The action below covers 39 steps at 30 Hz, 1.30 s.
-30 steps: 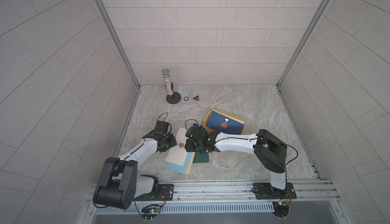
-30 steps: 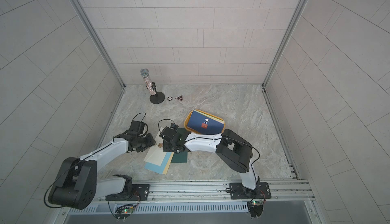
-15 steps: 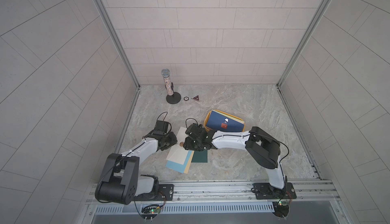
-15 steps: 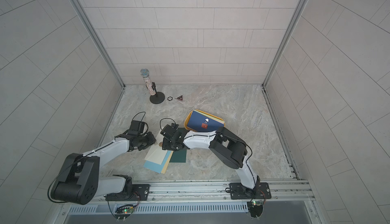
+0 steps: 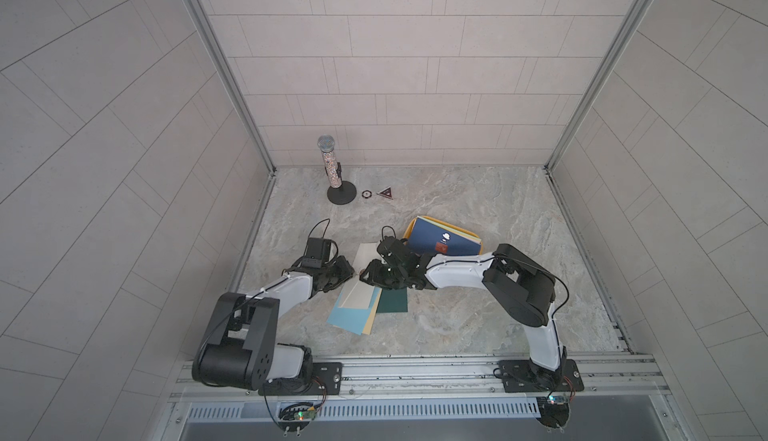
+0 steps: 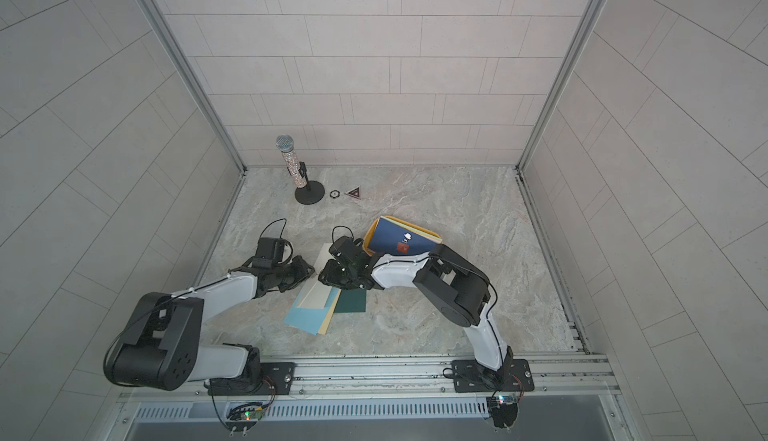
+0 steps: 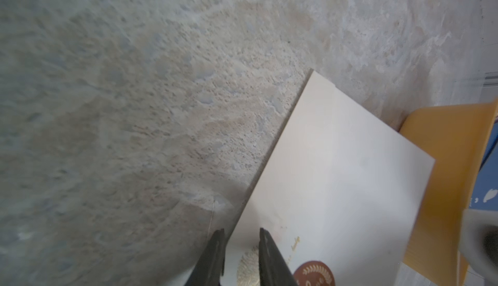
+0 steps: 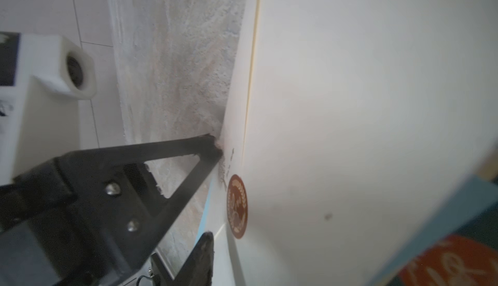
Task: Put the sealed envelopes into the storage box
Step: Pick up the envelope from the center of the board.
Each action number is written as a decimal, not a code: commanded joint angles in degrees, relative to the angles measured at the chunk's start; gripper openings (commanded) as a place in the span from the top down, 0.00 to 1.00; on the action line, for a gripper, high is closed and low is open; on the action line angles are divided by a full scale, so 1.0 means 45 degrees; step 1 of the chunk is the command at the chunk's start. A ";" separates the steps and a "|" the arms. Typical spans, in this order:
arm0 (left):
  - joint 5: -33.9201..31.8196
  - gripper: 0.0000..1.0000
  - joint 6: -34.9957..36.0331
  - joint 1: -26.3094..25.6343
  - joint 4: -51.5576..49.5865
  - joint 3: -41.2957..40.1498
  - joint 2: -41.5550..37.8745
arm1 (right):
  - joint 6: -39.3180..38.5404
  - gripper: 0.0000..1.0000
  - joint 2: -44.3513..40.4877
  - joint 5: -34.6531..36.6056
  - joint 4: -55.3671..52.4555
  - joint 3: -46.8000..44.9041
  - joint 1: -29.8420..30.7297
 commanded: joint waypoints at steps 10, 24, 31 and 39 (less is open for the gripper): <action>-0.0688 0.55 -0.0147 -0.0093 -0.3452 -0.0154 -0.2641 | -0.1989 0.93 -0.1497 0.0574 -0.1671 0.0229 -0.0013; 0.5012 0.36 -0.2725 -0.0141 0.0750 0.0451 -0.8372 | -0.7388 1.00 -0.7629 -0.3165 -0.2146 -0.1932 -0.1502; 0.7229 0.34 -0.3845 -0.0553 0.2634 0.0864 -0.8944 | -0.6999 1.00 -0.9504 -0.5612 -0.1382 -0.2580 -0.1770; 0.7444 0.41 -0.4282 -0.1957 0.4058 0.0838 -0.9316 | -0.5861 1.00 -0.9378 -0.6139 -0.0384 -0.2460 -0.1770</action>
